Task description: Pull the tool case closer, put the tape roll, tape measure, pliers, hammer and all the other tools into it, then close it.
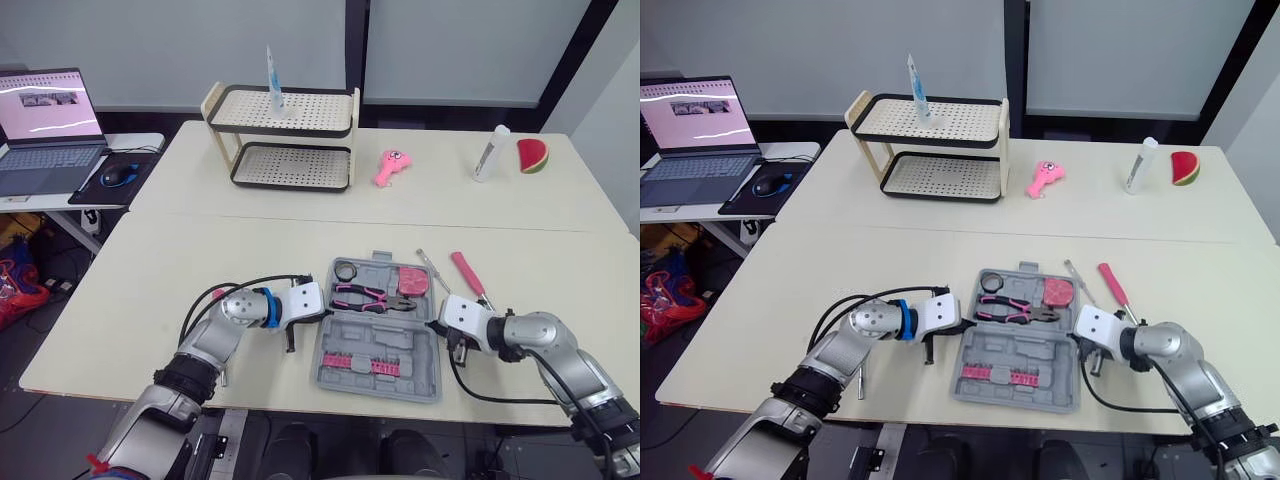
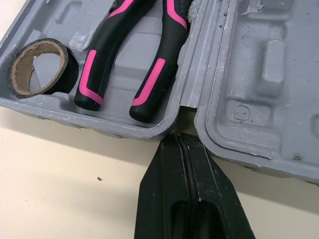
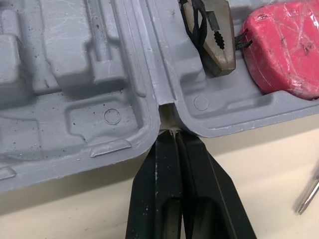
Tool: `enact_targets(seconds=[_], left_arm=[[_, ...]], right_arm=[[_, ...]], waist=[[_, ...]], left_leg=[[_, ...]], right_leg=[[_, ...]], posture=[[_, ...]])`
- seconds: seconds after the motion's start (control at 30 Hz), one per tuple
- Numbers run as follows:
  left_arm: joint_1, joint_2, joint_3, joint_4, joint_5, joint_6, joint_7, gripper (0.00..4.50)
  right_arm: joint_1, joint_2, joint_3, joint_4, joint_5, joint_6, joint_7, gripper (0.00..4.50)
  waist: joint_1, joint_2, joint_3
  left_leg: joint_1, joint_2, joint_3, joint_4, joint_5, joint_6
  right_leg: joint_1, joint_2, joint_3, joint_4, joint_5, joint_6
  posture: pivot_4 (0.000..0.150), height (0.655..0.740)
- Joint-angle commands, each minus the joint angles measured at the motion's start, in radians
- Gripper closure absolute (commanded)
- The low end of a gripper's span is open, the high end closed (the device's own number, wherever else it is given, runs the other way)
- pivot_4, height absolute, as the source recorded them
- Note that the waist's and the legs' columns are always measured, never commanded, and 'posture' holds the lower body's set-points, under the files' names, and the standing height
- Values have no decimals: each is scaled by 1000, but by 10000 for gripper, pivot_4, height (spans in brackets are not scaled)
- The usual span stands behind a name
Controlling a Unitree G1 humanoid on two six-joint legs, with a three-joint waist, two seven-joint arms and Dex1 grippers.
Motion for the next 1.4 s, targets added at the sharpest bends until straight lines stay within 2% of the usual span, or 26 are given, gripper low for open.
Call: enact_targets(seconds=[0.03, 0.67, 1.4], left_arm=[[-1, -16, -17, -11, 8, -16, 1, 45000], [-44, -30, -23, 92, 70, -121, 61, 45000], [12, -48, -48, 12, 52, -95, -7, 45000]], right_arm=[[-37, 24, 14, -8, 2, -48, -12, 44877], [-87, 62, 14, 75, -15, -76, -39, 44877], [-28, 49, 20, 19, -8, -43, -20, 44877]], waist=[[0, 0, 0], [-3, 0, 0], [1, 0, 0]], left_leg=[[0, 0, 0, 0, 0, 0], [0, 0, 0, 0, 0, 0], [0, 0, 0, 0, 0, 0]], right_leg=[[0, 0, 0, 0, 0, 0], [0, 0, 0, 0, 0, 0], [0, 0, 0, 0, 0, 0]], posture=[[1500, 7400], [1500, 7400], [1500, 7400]])
